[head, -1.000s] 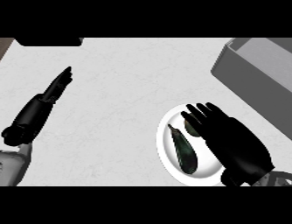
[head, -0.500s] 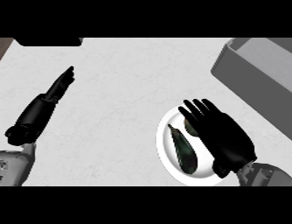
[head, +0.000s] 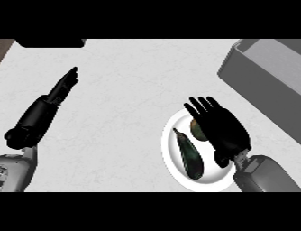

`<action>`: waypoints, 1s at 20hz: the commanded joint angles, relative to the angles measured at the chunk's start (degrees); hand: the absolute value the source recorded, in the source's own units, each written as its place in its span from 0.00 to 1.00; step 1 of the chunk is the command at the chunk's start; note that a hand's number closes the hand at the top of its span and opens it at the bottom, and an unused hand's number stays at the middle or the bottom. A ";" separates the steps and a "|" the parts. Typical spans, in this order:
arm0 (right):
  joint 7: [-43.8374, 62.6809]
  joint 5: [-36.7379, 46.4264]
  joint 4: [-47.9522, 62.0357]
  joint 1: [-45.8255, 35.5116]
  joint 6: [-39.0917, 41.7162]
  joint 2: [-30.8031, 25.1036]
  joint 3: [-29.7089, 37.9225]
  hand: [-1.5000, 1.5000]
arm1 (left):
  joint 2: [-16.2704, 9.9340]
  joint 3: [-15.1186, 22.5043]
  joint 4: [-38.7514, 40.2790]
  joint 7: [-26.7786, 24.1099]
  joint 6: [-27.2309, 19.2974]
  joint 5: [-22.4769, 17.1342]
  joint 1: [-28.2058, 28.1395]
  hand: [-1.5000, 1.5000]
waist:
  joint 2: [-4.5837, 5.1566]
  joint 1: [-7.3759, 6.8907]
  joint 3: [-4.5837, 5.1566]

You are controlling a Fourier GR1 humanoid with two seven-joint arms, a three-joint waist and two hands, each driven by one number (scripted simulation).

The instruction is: Pick the squash from the plate and place it in the cardboard box

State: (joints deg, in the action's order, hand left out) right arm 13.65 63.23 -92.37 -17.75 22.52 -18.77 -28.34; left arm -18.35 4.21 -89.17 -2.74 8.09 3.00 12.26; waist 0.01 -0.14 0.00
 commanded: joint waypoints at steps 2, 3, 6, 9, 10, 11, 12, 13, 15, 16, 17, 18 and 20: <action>-1.04 2.97 -2.18 2.62 1.65 2.62 -0.48 0.00 | -0.04 -2.72 -2.75 1.84 2.52 -0.32 -0.18 0.50 | -0.08 0.07 0.00; -5.12 2.57 1.02 2.81 -0.55 0.92 1.77 0.00 | -0.25 -3.06 -2.30 0.54 2.52 0.93 -1.59 0.50 | -0.05 0.03 0.00; -7.70 3.61 11.03 -1.31 -3.73 3.75 3.16 0.00 | 0.58 -3.07 0.04 -4.29 3.24 1.34 -3.03 0.50 | 0.05 -0.24 0.00; -3.10 7.42 4.64 4.64 -3.33 5.26 0.89 0.00 | 3.80 -1.73 -1.68 2.69 1.48 3.00 1.08 0.50 | -0.04 0.17 -0.01; -5.92 7.61 12.93 -1.38 -5.70 5.88 4.11 0.00 | 3.48 -2.26 0.51 0.34 1.90 3.46 0.72 0.50 | 0.04 -0.08 -0.01; -5.37 8.71 11.02 1.23 -5.53 5.49 3.84 0.00 | 3.71 -2.74 0.35 -1.38 2.37 3.45 -0.75 0.50 | 0.00 0.03 0.00; -5.56 8.20 10.10 0.04 -3.75 5.86 5.37 0.00 | 3.34 -2.45 -4.10 -0.62 2.32 4.36 -3.69 0.50 | -0.04 -0.07 0.00; -5.60 9.36 14.85 -1.67 -5.37 7.04 4.77 0.00 | 2.00 -4.63 -0.10 1.90 3.97 2.58 2.72 0.50 | 0.03 -0.01 -0.01; -7.07 10.94 16.15 1.41 -9.83 6.58 5.09 0.00 | 2.53 -5.03 0.25 -2.53 4.93 2.42 -0.56 0.50 | 0.02 0.00 0.00; -6.86 11.62 16.51 0.76 -8.73 7.83 5.11 0.00 | 3.88 -3.70 1.11 -4.13 3.62 5.06 -1.78 0.50 | 0.01 0.02 0.00; -9.72 9.17 16.35 -2.23 -6.34 6.08 8.87 0.00 | 4.09 -3.92 2.88 -2.15 3.98 4.93 0.85 0.50 | 0.02 0.08 0.00; -8.51 9.12 12.31 0.16 -4.02 6.72 8.24 0.00 | 2.32 -6.23 -1.12 -2.30 5.91 2.85 -2.71 0.50 | -0.04 0.03 0.00; -12.81 8.97 19.65 -0.93 -7.69 4.52 9.74 0.00 | 2.66 -6.29 5.61 -4.71 4.96 4.64 1.69 0.50 | 0.08 0.13 0.00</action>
State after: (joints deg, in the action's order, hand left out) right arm 5.06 72.57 -77.37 -17.72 16.26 -12.59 -21.36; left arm -15.69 -0.92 -88.09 -4.37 12.83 6.49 12.47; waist 0.02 -0.09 -0.01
